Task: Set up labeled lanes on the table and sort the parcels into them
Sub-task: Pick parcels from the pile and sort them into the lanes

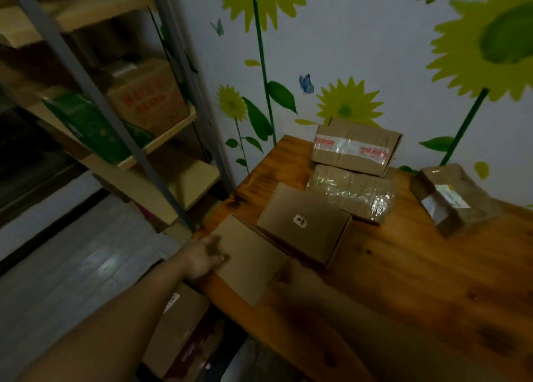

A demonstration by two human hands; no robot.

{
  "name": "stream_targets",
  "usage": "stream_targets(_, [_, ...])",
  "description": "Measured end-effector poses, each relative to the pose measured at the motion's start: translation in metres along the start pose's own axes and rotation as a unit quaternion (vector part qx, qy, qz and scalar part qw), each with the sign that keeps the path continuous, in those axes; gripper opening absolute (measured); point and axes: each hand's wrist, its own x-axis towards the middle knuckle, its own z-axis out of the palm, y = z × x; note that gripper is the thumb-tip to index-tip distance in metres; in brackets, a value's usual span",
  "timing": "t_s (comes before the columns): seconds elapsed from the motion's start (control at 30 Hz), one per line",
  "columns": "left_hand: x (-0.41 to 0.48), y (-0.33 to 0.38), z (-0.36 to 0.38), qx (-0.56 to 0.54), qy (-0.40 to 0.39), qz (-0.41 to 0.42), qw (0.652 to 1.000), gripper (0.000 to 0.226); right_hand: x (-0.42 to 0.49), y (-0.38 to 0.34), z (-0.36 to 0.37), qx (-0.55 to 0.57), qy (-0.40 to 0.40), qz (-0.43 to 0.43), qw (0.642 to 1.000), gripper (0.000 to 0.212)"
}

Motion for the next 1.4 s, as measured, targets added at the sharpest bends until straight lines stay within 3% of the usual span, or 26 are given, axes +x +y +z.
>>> stream_targets(0.17, [0.034,-0.015,0.002,-0.055,-0.013,-0.001,0.998,0.079,0.015,0.003,0.019,0.115,0.060,0.079,0.988,0.069])
stream_targets(0.3, [0.051,-0.016,0.006,-0.092,-0.026,0.023,0.995,0.061,0.018,-0.007,0.035,0.183,0.125,0.103,0.970,0.071])
stream_targets(0.4, [0.044,-0.020,0.011,-0.091,-0.082,0.025,0.992,0.054,0.003,-0.013,0.045,0.198,0.195,0.132,0.952,0.066])
stream_targets(0.53, [0.034,-0.019,0.005,-0.159,-0.150,0.018,0.976,0.054,-0.030,-0.021,0.045,0.245,0.232,0.156,0.928,0.051])
stream_targets(0.7, [0.018,0.029,-0.007,-0.198,-0.098,0.075,0.972,0.052,-0.080,-0.031,0.029,0.334,0.334,0.153,0.868,0.040])
stream_targets(0.83, [-0.012,0.082,-0.011,-0.278,-0.092,0.117,0.949,0.047,-0.129,-0.035,0.000,0.323,0.459,0.180,0.807,0.062])
stream_targets(0.97, [-0.043,0.126,-0.010,-0.332,-0.082,0.165,0.925,0.046,-0.179,-0.026,-0.026,0.315,0.548,0.167,0.757,0.041])
stream_targets(1.13, [-0.075,0.167,0.000,-0.341,-0.090,0.219,0.910,0.020,-0.240,-0.004,-0.045,0.306,0.604,0.146,0.722,0.021])
stream_targets(1.2, [-0.090,0.183,0.010,-0.338,-0.091,0.249,0.903,0.042,-0.264,0.009,-0.051,0.314,0.594,0.126,0.730,0.014])
stream_targets(1.3, [-0.117,0.207,0.026,-0.369,-0.097,0.291,0.877,0.079,-0.299,0.026,-0.061,0.297,0.593,0.090,0.743,0.055])
stream_targets(1.4, [-0.144,0.232,0.038,-0.397,-0.052,0.337,0.852,0.078,-0.336,0.038,-0.071,0.241,0.601,0.029,0.762,0.069])
